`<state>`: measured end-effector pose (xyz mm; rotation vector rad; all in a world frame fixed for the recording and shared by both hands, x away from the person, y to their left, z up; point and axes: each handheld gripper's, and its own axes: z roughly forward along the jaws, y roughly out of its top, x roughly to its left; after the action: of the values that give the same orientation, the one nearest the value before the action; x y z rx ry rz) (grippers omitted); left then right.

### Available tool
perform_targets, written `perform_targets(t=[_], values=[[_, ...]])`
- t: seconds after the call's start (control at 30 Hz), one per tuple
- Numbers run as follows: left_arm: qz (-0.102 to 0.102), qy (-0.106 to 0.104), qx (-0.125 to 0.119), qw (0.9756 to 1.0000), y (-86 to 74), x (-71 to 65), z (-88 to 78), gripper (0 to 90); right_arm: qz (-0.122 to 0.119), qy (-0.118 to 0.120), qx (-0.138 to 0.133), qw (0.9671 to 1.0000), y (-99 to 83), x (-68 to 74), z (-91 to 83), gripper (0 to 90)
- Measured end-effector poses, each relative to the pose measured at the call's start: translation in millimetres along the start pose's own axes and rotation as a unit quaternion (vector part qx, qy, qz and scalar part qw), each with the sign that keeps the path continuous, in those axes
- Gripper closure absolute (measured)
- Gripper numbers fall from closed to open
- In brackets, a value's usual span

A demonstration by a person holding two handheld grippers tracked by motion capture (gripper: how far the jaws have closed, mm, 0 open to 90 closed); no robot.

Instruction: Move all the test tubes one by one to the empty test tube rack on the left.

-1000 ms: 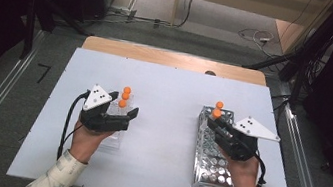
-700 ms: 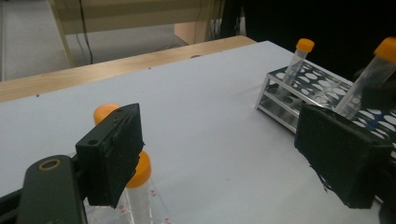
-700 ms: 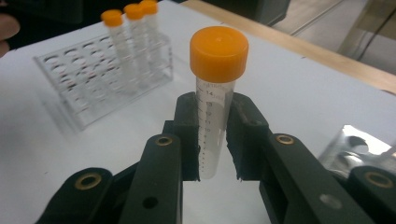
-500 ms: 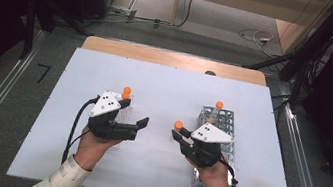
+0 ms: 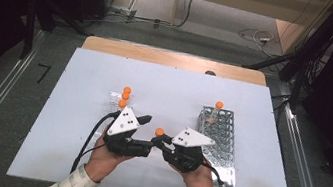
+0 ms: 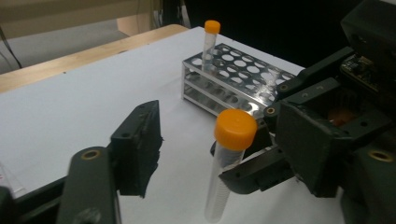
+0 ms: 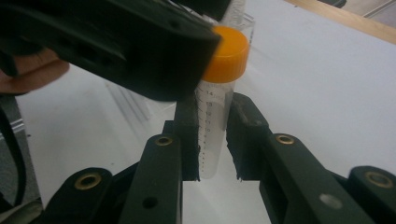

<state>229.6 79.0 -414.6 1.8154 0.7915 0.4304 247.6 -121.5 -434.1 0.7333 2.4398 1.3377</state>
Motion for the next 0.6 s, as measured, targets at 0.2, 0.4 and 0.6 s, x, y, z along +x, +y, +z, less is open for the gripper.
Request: perform_targets(t=[0.2, 0.4, 0.6], values=[[0.006, -0.01, 0.0, 0.9999, -3.5, -3.2, 2.4, 56.8, 0.001, 0.007, -0.001, 1.0, 0.7, 4.8, 2.1, 72.5], [0.003, -0.012, -0.001, 0.9999, -5.2, -2.1, 2.5, 68.7, 0.005, 0.009, -0.001, 0.9999, 0.1, 2.7, 2.2, 72.5], [0.01, -0.006, -0.003, 0.9999, -5.4, -3.5, 1.7, 70.0, 0.007, 0.011, -0.001, 0.9999, 0.2, 3.2, 2.1, 72.1]])
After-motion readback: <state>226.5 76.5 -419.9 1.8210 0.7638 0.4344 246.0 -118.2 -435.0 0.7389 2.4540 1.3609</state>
